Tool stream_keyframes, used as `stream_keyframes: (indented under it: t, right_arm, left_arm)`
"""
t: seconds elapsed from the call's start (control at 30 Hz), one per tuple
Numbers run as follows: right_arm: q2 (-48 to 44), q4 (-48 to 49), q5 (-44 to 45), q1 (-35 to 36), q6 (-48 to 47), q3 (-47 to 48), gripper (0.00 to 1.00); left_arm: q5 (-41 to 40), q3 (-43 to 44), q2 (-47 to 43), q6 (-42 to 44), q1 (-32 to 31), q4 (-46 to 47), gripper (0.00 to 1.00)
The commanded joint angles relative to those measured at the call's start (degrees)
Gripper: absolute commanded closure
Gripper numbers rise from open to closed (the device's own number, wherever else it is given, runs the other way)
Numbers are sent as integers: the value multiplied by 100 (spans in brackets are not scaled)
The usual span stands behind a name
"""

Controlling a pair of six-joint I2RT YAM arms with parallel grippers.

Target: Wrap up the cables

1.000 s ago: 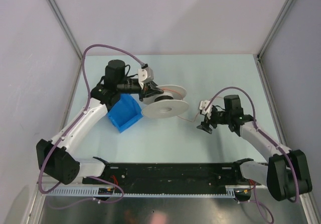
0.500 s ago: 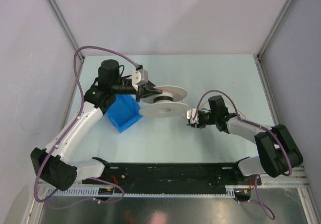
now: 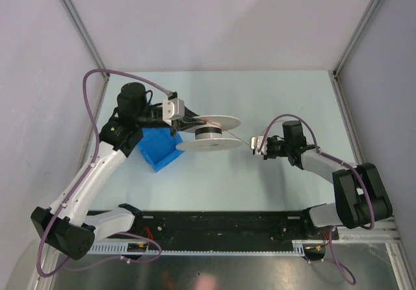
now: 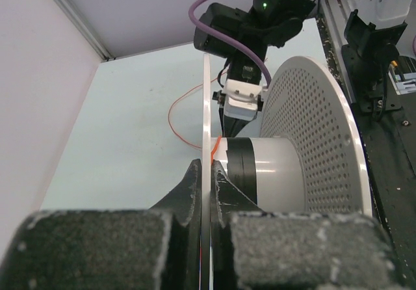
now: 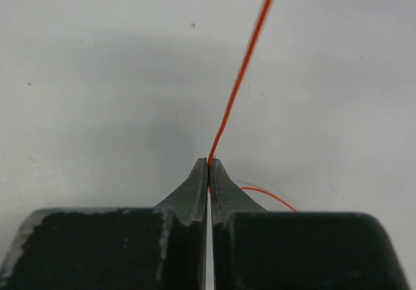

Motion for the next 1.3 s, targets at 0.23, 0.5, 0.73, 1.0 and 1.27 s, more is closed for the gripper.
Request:
stream_keyframes:
  t: [0.23,0.5,0.73,1.0,1.27]
  right_arm:
    - [-201,-731,171,-394,-385,39,100]
    - [-292,65,287,-417,1004,355,100]
    - [-425,385,466,-160,2215,719,100]
    - [-939,270,959,786,2669,850,100]
    - [-1737,129,1616,1721,2590,1111,100]
  left_arm:
    - [243,144,-136,129,80,406,100]
    - [-390,902,388,-1660,101,456,100]
    - [-2897,1834,1089,-5348,257,643,100]
    - [-5623,1891,1324,-7062,145,510,100]
    - [-8016,2121,1804,-6347,-358,-55,100]
